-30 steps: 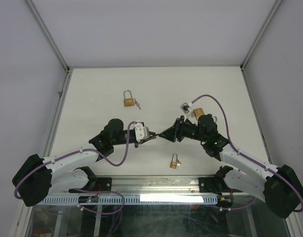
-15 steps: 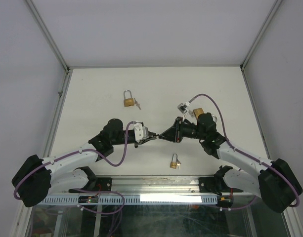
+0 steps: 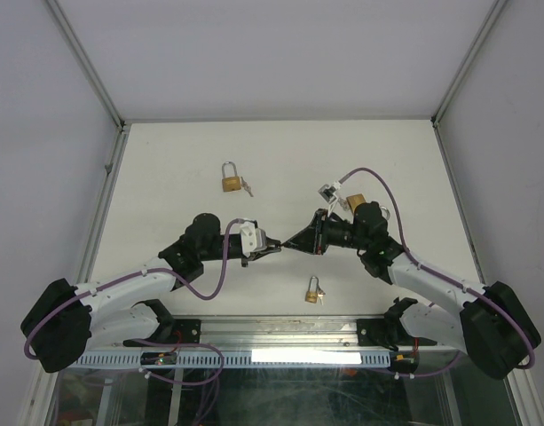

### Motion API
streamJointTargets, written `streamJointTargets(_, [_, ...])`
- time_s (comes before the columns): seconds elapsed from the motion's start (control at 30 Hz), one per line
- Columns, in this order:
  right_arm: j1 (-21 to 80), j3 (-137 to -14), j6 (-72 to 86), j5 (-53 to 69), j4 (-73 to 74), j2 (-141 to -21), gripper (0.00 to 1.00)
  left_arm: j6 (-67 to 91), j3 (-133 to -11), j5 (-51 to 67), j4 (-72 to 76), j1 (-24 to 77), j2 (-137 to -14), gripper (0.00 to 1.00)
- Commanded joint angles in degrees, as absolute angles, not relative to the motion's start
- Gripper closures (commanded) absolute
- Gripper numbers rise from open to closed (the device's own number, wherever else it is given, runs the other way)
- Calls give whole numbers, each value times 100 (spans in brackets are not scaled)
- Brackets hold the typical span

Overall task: Unlock with the key
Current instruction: Pick up the key from the center of the board, then place the key at the center of the board.

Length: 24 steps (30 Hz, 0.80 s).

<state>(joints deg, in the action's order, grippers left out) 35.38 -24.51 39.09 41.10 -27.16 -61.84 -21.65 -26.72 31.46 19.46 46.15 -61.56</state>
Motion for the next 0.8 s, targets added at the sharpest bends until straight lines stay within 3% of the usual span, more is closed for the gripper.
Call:
streamJointTargets(0.0, [3453,-2580,3911,4047,-2988,-6136,81,-2180,-2704,3415,2206,4672,-5997,100])
streamJointTargets(0.2, [3446,-2590,3941,4169,-3097,-6210,88,-2197,-2724,3440,2202,4693,-6012,100])
streamJointTargets(0.43, [3454,-2562,4028,4351,-3161,-6312,86,-2228,-2744,3415,2192,4730,-6029,100])
streamJointTargets(0.63, [3462,-2561,4146,4545,-3393,-6460,100,-2189,-2727,3239,2236,4738,-6050,100])
streamJointTargets(0.77, [3461,-2573,4166,4604,-3422,-6491,100,-2119,-2676,3140,2309,4737,-6056,100])
